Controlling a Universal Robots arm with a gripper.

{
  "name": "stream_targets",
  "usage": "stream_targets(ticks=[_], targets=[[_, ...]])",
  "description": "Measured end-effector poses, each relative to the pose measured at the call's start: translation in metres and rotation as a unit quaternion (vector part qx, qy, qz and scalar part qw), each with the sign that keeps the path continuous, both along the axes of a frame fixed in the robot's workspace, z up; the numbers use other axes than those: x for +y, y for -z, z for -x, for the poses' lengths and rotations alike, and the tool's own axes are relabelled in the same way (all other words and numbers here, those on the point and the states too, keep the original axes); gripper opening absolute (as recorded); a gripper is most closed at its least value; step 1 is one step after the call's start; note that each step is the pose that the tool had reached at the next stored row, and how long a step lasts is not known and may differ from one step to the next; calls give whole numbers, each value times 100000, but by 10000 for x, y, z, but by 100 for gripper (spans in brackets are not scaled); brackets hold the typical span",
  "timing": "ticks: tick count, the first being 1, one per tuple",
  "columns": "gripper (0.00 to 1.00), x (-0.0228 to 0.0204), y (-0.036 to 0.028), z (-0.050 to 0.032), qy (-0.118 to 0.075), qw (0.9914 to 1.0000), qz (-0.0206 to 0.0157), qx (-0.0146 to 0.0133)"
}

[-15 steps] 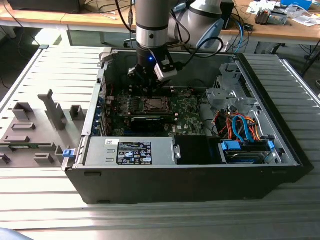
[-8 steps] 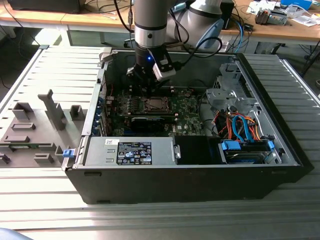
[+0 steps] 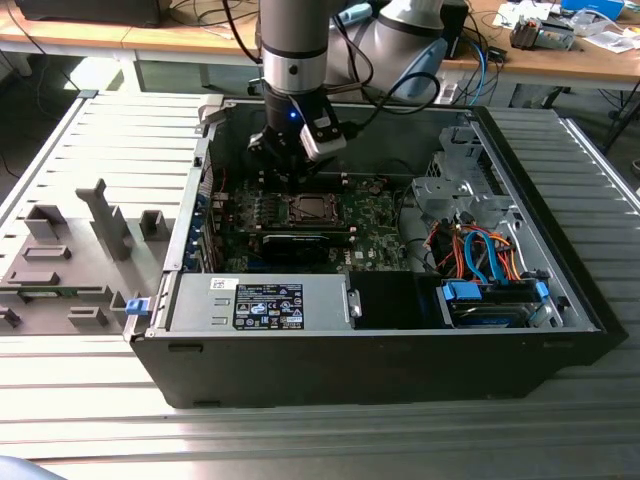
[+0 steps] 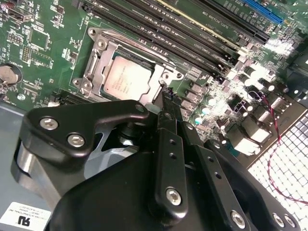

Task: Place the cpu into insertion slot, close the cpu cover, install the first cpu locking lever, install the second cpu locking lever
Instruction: 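Install the first cpu locking lever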

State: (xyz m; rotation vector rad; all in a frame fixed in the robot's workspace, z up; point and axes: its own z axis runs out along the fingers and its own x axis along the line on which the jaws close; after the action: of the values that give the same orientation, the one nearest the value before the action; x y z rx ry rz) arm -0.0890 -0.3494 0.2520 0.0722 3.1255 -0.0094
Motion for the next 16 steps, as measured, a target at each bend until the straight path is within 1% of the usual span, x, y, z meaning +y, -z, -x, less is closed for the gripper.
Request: stream_targets(ticks=[3,10,16], targets=[[11,0,-1,33,-1,100000,-39,-27],[11,0,-10,43,1,100000,-136,-29],[11,0,-16,56,-1,99999,-326,-33]])
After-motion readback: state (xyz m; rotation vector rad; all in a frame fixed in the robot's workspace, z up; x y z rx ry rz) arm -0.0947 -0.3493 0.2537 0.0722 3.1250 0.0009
